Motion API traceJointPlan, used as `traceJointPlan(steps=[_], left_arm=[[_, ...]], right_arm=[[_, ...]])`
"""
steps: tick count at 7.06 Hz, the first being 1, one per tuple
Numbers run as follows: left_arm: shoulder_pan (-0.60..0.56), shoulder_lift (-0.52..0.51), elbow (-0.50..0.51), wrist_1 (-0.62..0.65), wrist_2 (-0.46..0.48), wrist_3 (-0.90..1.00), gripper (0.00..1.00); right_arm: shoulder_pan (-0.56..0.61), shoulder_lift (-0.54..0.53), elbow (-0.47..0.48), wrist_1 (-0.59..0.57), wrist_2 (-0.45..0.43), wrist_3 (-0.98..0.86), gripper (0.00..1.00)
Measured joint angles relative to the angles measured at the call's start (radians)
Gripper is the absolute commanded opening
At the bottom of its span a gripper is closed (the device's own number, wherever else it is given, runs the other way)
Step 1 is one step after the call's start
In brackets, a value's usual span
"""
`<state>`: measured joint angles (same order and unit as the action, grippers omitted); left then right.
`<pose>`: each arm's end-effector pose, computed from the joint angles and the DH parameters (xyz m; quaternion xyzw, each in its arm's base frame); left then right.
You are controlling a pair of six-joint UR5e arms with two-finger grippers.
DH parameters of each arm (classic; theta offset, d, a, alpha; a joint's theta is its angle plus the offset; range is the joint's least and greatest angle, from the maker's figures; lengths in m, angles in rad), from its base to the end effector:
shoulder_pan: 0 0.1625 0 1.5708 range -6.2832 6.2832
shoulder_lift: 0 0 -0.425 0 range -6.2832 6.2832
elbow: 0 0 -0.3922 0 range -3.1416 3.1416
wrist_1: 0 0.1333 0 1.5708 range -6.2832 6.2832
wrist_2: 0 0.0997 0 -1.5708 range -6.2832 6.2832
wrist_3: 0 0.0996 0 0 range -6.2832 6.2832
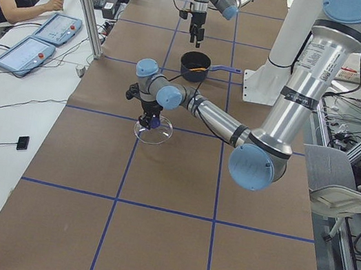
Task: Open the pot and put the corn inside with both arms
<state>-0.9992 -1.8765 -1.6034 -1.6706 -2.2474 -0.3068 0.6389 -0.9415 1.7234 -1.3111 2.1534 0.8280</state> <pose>0.2763 -0.5608 0.4657 0.0478 0.3804 0.1930 0.9032 -0.4754 -0.4510 0.1857 0.1117 -0.5261 -0.1859 0.8223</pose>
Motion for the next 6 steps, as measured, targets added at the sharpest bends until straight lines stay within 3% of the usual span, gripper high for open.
traceJointPlan(steps=[6], left_arm=[[0.006, -0.004, 0.071, -0.036, -0.034, 0.005, 0.63]], right_arm=[[0.002, -0.006, -0.002, 0.0, -0.001, -0.004, 1.0]])
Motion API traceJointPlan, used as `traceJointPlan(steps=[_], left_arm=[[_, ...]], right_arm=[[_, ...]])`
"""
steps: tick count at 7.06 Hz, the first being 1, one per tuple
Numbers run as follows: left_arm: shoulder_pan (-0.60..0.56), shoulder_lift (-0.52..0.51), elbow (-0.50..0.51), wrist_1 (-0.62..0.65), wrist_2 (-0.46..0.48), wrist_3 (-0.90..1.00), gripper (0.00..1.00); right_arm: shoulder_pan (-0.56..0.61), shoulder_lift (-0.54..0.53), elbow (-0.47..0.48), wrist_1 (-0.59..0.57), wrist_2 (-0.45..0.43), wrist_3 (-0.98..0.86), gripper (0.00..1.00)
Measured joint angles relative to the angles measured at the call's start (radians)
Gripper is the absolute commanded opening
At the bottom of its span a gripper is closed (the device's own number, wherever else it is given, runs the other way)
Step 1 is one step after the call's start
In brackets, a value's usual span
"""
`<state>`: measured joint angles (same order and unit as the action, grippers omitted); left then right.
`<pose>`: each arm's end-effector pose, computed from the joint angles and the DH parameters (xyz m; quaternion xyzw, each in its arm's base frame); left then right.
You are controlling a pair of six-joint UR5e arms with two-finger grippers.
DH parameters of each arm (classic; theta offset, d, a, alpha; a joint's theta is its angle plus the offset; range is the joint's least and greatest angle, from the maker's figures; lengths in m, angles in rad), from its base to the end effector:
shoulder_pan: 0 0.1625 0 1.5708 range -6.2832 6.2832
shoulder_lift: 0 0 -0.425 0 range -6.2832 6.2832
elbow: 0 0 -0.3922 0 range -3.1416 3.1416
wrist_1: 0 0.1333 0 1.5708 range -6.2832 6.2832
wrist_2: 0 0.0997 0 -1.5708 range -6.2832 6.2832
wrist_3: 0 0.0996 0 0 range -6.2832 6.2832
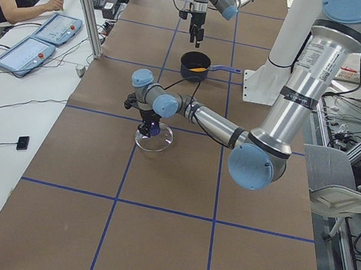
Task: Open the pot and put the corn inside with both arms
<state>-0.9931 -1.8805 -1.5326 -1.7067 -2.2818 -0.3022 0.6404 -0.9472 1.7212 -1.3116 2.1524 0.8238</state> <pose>0.2862 -0.5641 0.4919 0.0264 0.3892 0.1958 0.8997 -0.4752 -0.4521 0.1903 0.1109 -0.5232 -0.1858 0.8243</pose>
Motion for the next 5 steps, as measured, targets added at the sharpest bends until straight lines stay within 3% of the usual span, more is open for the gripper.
traceJointPlan(steps=[1, 2, 5], left_arm=[[0.0, 0.001, 0.001, -0.001, -0.001, 0.0, 0.83], [0.001, 0.003, 0.002, -0.003, -0.001, 0.0, 0.97], [0.0, 0.007, 0.01, -0.03, 0.0, -0.003, 0.99]], right_arm=[[0.0, 0.0, 0.0, 0.0, 0.0, -0.001, 1.0], [0.0, -0.001, -0.001, 0.0, 0.0, -0.002, 1.0], [0.004, -0.002, -0.002, -0.003, -0.001, -0.009, 1.0]])
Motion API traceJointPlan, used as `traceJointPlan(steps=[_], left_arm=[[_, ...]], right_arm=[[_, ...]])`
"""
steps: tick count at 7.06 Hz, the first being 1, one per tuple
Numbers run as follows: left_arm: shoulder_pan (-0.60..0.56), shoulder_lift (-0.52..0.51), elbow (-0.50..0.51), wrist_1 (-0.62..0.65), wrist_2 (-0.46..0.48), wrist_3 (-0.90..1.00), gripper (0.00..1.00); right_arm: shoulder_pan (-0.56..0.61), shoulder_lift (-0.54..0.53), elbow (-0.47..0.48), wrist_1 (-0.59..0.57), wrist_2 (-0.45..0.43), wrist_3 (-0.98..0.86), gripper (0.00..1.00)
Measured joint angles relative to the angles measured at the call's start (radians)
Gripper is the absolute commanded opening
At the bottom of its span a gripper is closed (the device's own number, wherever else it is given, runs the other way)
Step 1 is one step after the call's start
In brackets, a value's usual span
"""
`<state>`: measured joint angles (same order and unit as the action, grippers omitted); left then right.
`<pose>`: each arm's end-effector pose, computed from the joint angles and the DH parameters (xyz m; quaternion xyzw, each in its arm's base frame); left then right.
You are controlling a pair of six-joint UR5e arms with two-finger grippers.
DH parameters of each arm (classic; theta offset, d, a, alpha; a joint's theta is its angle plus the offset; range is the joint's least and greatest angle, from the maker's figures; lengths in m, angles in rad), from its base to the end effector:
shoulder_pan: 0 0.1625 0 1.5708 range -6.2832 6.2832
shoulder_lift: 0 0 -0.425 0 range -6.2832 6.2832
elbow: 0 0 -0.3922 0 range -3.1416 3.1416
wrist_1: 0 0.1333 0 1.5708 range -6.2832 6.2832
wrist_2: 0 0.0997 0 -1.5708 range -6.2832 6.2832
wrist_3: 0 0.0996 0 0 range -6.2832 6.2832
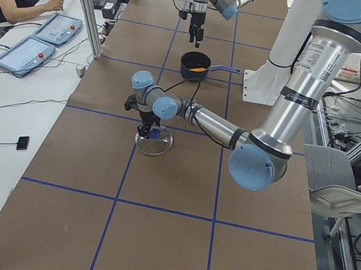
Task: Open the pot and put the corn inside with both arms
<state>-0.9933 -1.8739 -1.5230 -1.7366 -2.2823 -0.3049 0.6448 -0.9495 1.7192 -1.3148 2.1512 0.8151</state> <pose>0.2857 -0.5636 0.4972 0.0317 0.3916 0.1967 0.8983 -0.4738 -0.4547 0.1931 0.1123 -0.5202 -0.1865 0.8259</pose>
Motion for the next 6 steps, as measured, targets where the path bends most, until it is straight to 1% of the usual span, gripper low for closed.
traceJointPlan(steps=[2, 3, 6], left_arm=[[-0.005, 0.0, -0.005, -0.006, 0.002, 0.0, 0.99], [-0.028, -0.004, -0.011, -0.006, 0.004, 0.001, 0.99], [-0.191, 0.002, -0.015, -0.002, 0.001, 0.02, 0.99]], right_arm=[[0.01, 0.0, -0.004, -0.002, 0.0, -0.002, 1.0], [0.024, -0.005, -0.003, -0.002, 0.001, -0.001, 1.0], [0.112, -0.041, 0.01, -0.002, 0.013, 0.001, 1.0]])
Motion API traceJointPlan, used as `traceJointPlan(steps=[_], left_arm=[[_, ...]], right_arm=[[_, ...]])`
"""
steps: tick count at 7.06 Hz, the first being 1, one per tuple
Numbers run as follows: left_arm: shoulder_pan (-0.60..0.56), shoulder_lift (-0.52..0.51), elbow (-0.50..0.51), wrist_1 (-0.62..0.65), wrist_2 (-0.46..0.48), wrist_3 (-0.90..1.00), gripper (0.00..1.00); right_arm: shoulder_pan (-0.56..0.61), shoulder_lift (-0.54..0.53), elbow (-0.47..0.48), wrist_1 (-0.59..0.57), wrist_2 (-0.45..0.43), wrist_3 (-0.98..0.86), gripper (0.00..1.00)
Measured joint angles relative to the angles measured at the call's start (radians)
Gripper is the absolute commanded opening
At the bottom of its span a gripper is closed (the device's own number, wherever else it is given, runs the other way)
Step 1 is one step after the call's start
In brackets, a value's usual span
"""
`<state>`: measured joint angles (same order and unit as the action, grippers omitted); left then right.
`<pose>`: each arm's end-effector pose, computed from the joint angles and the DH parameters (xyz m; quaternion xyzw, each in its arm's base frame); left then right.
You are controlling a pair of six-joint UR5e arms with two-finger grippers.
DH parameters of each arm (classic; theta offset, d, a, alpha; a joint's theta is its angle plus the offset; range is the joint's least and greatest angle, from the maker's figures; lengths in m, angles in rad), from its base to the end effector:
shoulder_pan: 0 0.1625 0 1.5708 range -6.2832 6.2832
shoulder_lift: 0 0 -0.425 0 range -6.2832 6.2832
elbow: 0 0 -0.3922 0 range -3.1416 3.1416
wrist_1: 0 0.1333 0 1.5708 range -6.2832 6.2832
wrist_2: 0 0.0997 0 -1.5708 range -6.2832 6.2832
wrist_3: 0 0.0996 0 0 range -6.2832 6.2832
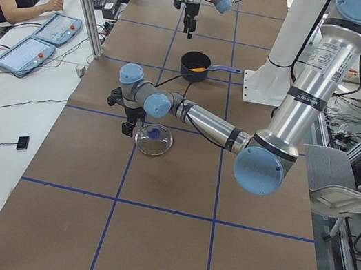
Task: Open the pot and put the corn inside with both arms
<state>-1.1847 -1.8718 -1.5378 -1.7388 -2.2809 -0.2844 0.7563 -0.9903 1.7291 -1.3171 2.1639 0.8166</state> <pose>0.1726 -0.6061 0.4909 0.0798 0.3872 0.1216 0.9104 -0.4171 -0.5002 0.2154 0.1250 -0.5077 -0.1383 0.8411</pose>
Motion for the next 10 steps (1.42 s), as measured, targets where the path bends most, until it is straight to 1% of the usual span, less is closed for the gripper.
traceJointPlan(steps=[1, 3, 5, 6, 7, 8, 10], left_arm=[[-0.057, 0.021, 0.0, 0.006, -0.001, 0.052, 0.99], [-0.151, 0.106, -0.01, 0.015, -0.002, 0.172, 0.99], [-0.182, 0.207, -0.063, 0.013, -0.002, 0.195, 0.99], [-0.186, 0.232, -0.084, 0.015, -0.002, 0.194, 0.99], [-0.186, 0.241, -0.092, 0.017, -0.002, 0.192, 0.99], [-0.187, 0.244, -0.095, 0.017, -0.002, 0.191, 0.99], [-0.187, 0.244, -0.097, 0.018, -0.001, 0.187, 0.99]], right_arm=[[0.019, -0.009, 0.001, 0.0, 0.001, 0.0, 1.0], [0.04, -0.019, 0.002, 0.001, 0.003, -0.005, 1.0], [0.063, -0.023, 0.002, 0.001, 0.0, -0.006, 1.0], [0.092, -0.031, 0.006, -0.011, -0.01, -0.004, 1.0], [0.147, -0.057, 0.01, -0.041, -0.021, -0.013, 1.0], [0.218, -0.105, 0.012, -0.068, -0.036, -0.064, 1.0], [0.38, -0.213, -0.006, -0.109, -0.03, -0.27, 1.0]])
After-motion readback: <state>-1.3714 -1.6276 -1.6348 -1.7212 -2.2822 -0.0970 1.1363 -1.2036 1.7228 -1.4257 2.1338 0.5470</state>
